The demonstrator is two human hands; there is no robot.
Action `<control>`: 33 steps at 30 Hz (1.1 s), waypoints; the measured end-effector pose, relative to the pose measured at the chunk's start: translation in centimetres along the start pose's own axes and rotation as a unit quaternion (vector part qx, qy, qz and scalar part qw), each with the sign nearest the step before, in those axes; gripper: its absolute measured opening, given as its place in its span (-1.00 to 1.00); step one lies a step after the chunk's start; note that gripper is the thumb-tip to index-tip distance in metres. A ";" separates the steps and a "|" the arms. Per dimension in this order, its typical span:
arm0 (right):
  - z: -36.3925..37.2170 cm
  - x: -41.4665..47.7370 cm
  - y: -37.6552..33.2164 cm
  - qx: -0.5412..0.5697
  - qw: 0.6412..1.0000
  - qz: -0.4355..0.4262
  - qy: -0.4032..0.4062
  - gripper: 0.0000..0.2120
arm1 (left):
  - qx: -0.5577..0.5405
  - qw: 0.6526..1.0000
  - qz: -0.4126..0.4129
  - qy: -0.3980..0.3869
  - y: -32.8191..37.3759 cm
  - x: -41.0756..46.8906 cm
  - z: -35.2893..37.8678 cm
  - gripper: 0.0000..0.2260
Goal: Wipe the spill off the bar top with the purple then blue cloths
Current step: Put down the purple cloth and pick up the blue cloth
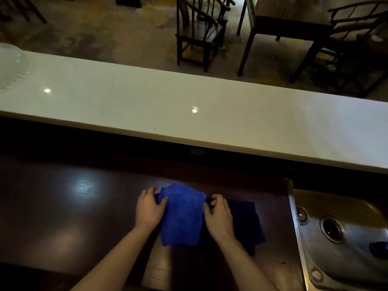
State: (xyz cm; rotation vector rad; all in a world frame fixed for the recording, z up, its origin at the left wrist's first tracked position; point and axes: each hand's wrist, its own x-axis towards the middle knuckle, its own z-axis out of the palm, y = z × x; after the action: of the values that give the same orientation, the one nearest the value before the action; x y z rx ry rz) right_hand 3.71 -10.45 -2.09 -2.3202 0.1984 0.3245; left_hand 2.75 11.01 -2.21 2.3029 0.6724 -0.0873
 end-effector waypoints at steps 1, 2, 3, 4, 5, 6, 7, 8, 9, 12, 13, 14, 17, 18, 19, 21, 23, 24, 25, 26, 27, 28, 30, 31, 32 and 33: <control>0.6 0.1 -0.6 -0.002 1.000 0.006 -0.013 -0.65 | -0.002 1.000 -0.007 -0.013 -0.1 0.0 -0.1 -0.49; 1.1 0.1 -1.0 -0.008 1.000 0.016 -0.023 -0.64 | -0.007 1.000 -0.013 -0.026 -0.2 0.0 -0.2 -0.47; 1.6 0.2 -1.4 -0.018 0.999 0.026 -0.032 -0.62 | -0.010 0.999 -0.017 -0.039 -0.2 -0.1 -0.1 -0.46; 2.0 0.3 -1.7 -0.028 0.998 0.037 -0.039 -0.60 | -0.012 0.998 -0.021 -0.052 -0.1 -0.1 0.0 -0.45; 2.3 0.4 -2.0 -0.035 0.997 0.048 -0.046 -0.57 | -0.013 0.998 -0.025 -0.063 0.0 -0.1 0.0 -0.46; 2.5 0.6 -2.1 -0.035 0.996 0.062 -0.051 -0.55 | -0.016 0.997 -0.030 -0.072 0.2 -0.2 0.1 -0.47; 2.6 0.7 -2.2 -0.029 0.995 0.079 -0.057 -0.52 | -0.019 0.996 -0.034 -0.078 0.3 -0.1 0.2 -0.50; 2.6 0.9 -2.3 -0.018 0.993 0.097 -0.063 -0.49 | -0.021 0.996 -0.039 -0.082 0.4 -0.1 0.2 -0.51; 2.6 1.1 -2.2 -0.003 0.991 0.115 -0.068 -0.46 | -0.022 0.995 -0.046 -0.088 0.4 0.1 0.2 -0.53; 2.6 1.6 -1.7 0.044 0.985 0.150 -0.077 -0.40 | -0.036 0.990 -0.077 -0.116 0.3 0.7 0.2 -0.55; 2.7 1.8 -1.5 0.062 0.982 0.159 -0.080 -0.40 | -0.039 0.987 -0.088 -0.125 0.2 0.9 0.2 -0.55; 2.7 1.9 -1.4 0.083 0.979 0.169 -0.083 -0.41 | -0.040 0.986 -0.095 -0.133 0.0 1.1 0.2 -0.56; 2.9 1.9 -1.2 0.103 0.973 0.189 -0.084 -0.53 | -0.044 0.980 -0.116 -0.153 -0.4 1.5 0.3 -0.61; 3.0 1.9 -1.1 0.104 0.973 0.189 -0.085 -0.59 | -0.045 0.978 -0.122 -0.161 -0.5 1.6 0.3 -0.65; 3.1 1.9 -1.0 0.110 0.972 0.186 -0.089 -0.66 | -0.043 0.977 -0.125 -0.169 -0.5 1.7 0.4 -0.71; 3.1 1.8 -1.0 0.131 0.969 0.181 -0.103 -0.81 | -0.031 0.975 -0.123 -0.180 -0.6 1.8 0.4 -0.85; 2.8 1.6 -1.3 0.165 0.963 0.177 -0.118 -0.89 | -0.040 0.973 -0.124 -0.192 -0.5 1.8 0.2 -0.92; 2.6 1.5 -1.5 0.188 0.959 0.175 -0.124 -0.91 | -0.055 0.970 -0.126 -0.199 -0.6 1.8 0.0 -0.93; 2.3 1.2 -1.8 0.213 0.954 0.171 -0.128 -0.89 | -0.075 0.968 -0.125 -0.206 -0.6 1.8 -0.2 -0.95; 1.9 1.1 -2.0 0.238 0.949 0.164 -0.129 -0.84 | -0.100 0.965 -0.120 -0.212 -0.5 1.7 -0.5 -0.92; 1.5 0.9 -2.3 0.262 0.944 0.155 -0.130 -0.78 | -0.126 0.962 -0.111 -0.215 -0.4 1.6 -0.9 -0.85; 1.0 0.6 -2.7 0.285 0.939 0.144 -0.130 -0.73 | -0.148 0.960 -0.100 -0.215 -0.1 1.5 -1.4 -0.80; -0.2 0.2 -3.6 0.337 0.925 0.116 -0.128 -0.69 | -0.186 0.960 -0.069 -0.198 0.8 1.2 -2.5 -0.74; -0.9 -0.1 -4.2 0.367 0.916 0.096 -0.128 -0.70 | -0.207 0.959 -0.053 -0.186 1.4 1.1 -3.1 -0.74; -1.6 -0.3 -4.8 0.397 0.905 0.076 -0.128 -0.71 | -0.233 0.955 -0.040 -0.177 2.1 0.9 -3.7 -0.75; -2.4 -0.5 -5.5 0.428 0.893 0.058 -0.129 -0.69 | -0.268 0.947 -0.026 -0.175 2.8 0.7 -4.4 -0.77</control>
State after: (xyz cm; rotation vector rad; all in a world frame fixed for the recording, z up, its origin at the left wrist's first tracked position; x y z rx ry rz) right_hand 4.98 -8.35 3.39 -1.3787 0.2790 0.4830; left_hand 4.14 12.58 2.65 1.6896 0.4957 -0.2928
